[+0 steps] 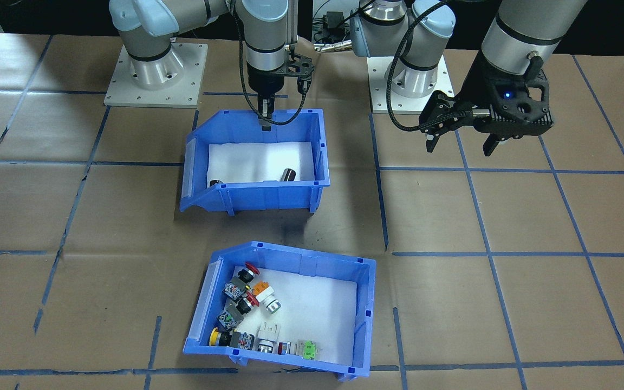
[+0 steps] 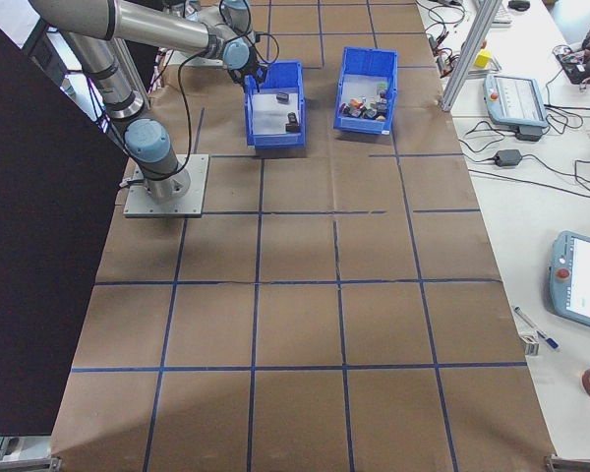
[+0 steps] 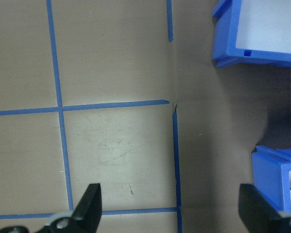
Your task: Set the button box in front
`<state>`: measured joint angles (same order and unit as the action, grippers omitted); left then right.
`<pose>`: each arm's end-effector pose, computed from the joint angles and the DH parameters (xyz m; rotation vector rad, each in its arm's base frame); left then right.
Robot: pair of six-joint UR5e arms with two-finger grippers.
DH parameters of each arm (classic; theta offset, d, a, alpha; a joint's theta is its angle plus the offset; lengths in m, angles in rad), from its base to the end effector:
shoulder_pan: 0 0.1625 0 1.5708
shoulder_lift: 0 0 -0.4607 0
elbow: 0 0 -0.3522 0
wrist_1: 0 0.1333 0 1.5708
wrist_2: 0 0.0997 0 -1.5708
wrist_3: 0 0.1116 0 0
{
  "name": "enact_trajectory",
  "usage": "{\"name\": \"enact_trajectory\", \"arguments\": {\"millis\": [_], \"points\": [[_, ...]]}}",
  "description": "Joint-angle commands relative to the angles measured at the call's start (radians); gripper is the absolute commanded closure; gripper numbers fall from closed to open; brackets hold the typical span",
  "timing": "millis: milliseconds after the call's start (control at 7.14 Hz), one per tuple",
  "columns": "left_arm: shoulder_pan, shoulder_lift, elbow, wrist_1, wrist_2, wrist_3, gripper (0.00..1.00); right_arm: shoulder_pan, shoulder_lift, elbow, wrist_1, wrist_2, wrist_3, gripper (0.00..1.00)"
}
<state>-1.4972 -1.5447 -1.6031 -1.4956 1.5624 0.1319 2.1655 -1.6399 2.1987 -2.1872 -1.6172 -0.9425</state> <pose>-0.1010 -0.4560 0.5164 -0.0919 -3.1371 0.1091 0.3150 -0.2370 0.3298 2.1430 -2.2192 0.0751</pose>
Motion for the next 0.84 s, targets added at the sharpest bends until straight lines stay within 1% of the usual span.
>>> {"name": "enact_trajectory", "arguments": {"millis": [0,140,280,420,560,700], "points": [[0.0,0.003,0.0,0.0,-0.002,0.0,0.01,-0.004,-0.029,-0.058,0.007,-0.006,0.016,0.0],[0.0,0.006,-0.001,0.0,-0.002,0.0,0.01,-0.016,-0.047,-0.11,0.047,-0.004,0.016,0.0],[0.0,0.006,-0.001,0.0,-0.002,0.0,0.01,-0.038,-0.047,-0.163,0.079,-0.004,0.022,0.0],[0.0,0.006,-0.001,0.0,-0.002,0.0,0.01,-0.114,-0.046,-0.204,0.095,-0.004,0.062,0.0],[0.0,0.006,-0.001,0.001,-0.002,0.0,0.01,-0.222,-0.052,-0.246,0.174,0.011,0.159,0.0],[0.0,0.006,-0.001,0.002,-0.002,0.0,0.01,-0.313,-0.049,-0.304,0.269,0.063,0.248,0.0]]}}
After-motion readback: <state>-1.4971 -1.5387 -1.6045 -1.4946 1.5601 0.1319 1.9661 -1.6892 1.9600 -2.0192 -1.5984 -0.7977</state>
